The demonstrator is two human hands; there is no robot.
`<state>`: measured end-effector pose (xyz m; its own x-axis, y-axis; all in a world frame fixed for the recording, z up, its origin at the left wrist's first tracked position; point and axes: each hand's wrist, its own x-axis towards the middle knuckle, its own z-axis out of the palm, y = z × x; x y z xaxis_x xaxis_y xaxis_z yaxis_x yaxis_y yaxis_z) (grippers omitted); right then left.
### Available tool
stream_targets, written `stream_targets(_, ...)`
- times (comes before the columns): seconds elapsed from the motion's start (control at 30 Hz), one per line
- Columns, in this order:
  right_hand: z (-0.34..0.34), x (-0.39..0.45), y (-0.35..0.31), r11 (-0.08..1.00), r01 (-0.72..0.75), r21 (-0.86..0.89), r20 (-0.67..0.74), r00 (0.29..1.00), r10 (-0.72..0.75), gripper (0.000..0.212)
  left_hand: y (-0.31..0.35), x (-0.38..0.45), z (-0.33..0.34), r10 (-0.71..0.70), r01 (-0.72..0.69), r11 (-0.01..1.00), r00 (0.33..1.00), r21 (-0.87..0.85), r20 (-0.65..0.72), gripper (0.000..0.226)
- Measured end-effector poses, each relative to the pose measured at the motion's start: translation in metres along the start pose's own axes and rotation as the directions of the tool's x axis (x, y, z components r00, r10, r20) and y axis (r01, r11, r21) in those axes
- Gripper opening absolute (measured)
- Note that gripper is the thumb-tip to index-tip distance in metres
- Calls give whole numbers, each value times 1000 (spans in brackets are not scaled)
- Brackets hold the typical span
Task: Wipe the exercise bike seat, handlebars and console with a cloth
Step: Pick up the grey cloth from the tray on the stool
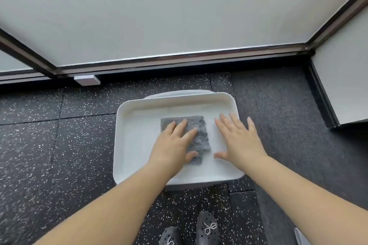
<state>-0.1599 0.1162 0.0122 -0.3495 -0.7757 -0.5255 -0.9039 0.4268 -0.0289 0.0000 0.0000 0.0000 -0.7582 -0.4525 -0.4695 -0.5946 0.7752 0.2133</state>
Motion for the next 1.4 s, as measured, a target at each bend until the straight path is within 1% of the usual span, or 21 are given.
stream_targets(0.03, 2, 3, -1, 1000, 10, -27, 10, 1000, -9, 103, 1, 3, 3, 1, -1, 1000, 1000, 28, -10, 70)
stream_targets(0.17, 7, 10, 1, 1000, 9, 13, -8, 1000, -9, 110, 3, 10, 9, -32, 37, 998, 997, 60, -74, 73)
stream_targets(0.27, 11, 10, 1, 1000, 10, 27, -15, 1000, -9, 111, -1, 7, 9, -60, 62, 998, 992, 19, -115, 60)
stream_targets(0.33, 10, 11, 1, 999, 10, 41, -18, 1000, -9, 112, -2, 8, 5, -68, 60, 997, 979, -47, -191, 48)
stream_targets(0.37, 9, 11, 0, 999, 9, 47, -13, 1000, -9, 112, -3, 9, 3, -74, 63, 996, 978, -60, -197, 45)
stream_targets(0.4, 8, 11, -1, 999, 9, 54, -2, 1000, -9, 111, -3, 10, -1, -78, 70, 996, 983, -55, -166, 45)
stream_targets(0.47, -1, 9, -2, 997, 5, 81, 22, 1000, -7, 104, -6, 11, -13, -87, 83, 996, 992, -43, -95, 45)
stream_targets(0.5, -5, 8, -3, 995, 5, 100, 18, 1000, -7, 99, -7, 10, -20, -94, 90, 995, 991, -52, -90, 43)
stream_targets(0.57, -19, 1, -4, 990, 5, 140, -47, 999, 1, 83, -9, 4, -37, -125, 113, 989, 984, -99, -129, 37)
stream_targets(0.63, -36, -8, -5, 978, 5, 207, -153, 988, 27, 68, -8, -6, -56, -139, 115, 984, 974, -140, -176, 36)
stream_targets(0.73, -72, -27, -3, 937, -6, 349, -248, 964, 99, 55, 1, -26, -96, -144, 91, 973, 958, -214, -246, 37)
stream_targets(0.8, -97, -43, 0, 898, -2, 441, -289, 947, 144, 50, 11, -41, -128, -156, 76, 959, 945, -273, -287, 36)
stream_targets(0.9, -138, -70, 5, 817, 56, 573, -358, 915, 188, 38, 31, -66, -177, -137, 25, 948, 931, -317, -338, 34)
stream_targets(1.0, -188, -102, 0, 690, 113, 715, -344, 916, 207, 21, 56, -91, -219, -89, -95, 917, 897, -387, -432, 34)
stream_targets(1.03, -204, -112, -3, 644, 135, 753, -335, 921, 199, 18, 64, -99, -230, -59, -141, 913, 883, -382, -466, 34)
stream_targets(1.07, -220, -122, -6, 606, 160, 779, -333, 925, 183, 22, 72, -107, -242, -24, -181, 915, 867, -360, -498, 34)
stream_targets(1.13, -247, -141, -13, 527, 208, 824, -345, 922, 175, 38, 86, -122, -261, 45, -249, 923, 828, -295, -559, 33)
stream_targets(1.17, -258, -150, -15, 489, 222, 843, -353, 916, 193, 38, 91, -129, -270, 77, -281, 924, 802, -261, -592, 32)
stream_targets(1.3, -285, -183, -19, 330, 256, 909, -359, 882, 304, 18, 102, -152, -291, 224, -428, 891, 708, -155, -669, 39)
stream_targets(1.37, -286, -199, -21, 248, 280, 927, -358, 858, 367, 21, 103, -165, -296, 277, -498, 852, 689, -160, -670, 41)
stream_targets(1.4, -286, -210, -23, 234, 290, 928, -363, 844, 396, 22, 104, -172, -297, 284, -523, 833, 686, -181, -670, 39)
